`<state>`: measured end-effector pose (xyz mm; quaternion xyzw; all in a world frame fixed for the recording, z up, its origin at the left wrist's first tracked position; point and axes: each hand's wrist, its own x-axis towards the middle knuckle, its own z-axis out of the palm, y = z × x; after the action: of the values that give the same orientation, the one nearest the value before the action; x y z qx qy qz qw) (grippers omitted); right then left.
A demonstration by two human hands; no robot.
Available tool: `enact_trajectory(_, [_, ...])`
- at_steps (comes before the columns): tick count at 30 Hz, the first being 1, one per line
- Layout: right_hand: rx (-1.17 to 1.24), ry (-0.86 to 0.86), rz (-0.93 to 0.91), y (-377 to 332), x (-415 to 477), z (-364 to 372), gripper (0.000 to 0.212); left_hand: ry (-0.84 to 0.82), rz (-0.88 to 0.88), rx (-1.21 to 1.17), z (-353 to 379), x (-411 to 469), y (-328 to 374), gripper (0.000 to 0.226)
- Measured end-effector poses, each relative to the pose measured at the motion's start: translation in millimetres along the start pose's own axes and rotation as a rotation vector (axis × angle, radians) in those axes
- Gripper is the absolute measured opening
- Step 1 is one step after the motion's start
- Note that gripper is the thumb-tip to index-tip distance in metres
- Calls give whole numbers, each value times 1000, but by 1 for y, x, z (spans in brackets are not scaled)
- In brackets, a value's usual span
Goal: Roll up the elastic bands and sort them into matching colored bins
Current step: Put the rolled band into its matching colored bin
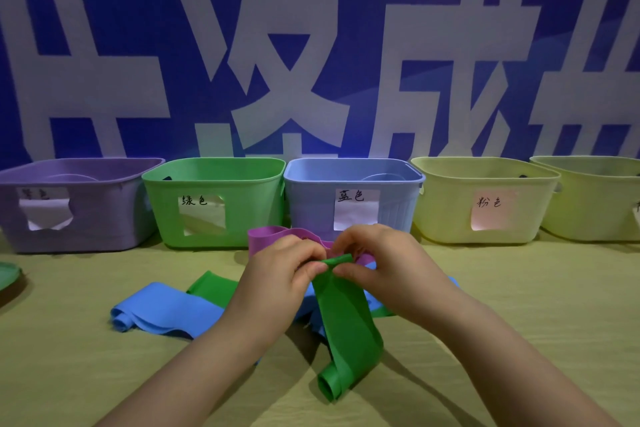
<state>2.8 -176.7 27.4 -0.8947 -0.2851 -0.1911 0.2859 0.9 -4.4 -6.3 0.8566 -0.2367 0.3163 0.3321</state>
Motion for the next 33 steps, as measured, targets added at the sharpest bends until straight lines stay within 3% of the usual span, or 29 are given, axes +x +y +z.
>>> enact_trajectory(4, [-18, -15, 34, 2, 1, 0, 15, -31, 4, -11, 1, -2, 4, 37])
enact_trajectory(8, [-35, -17, 26, 3, 0, 1, 14, -33, -53, -107, 0, -3, 10, 7])
enact_trajectory(19, [-3, -40, 43, 1, 1, 0, 15, 69, -109, -91, -2, -4, 14, 29])
enact_trajectory(25, [99, -4, 39, -1, 0, 1, 18, 53, -77, -89, -7, -1, 16, 14])
enact_trajectory(33, [62, -5, 52, -3, 0, 3, 17, 95, 12, -41, -6, -4, 15, 19])
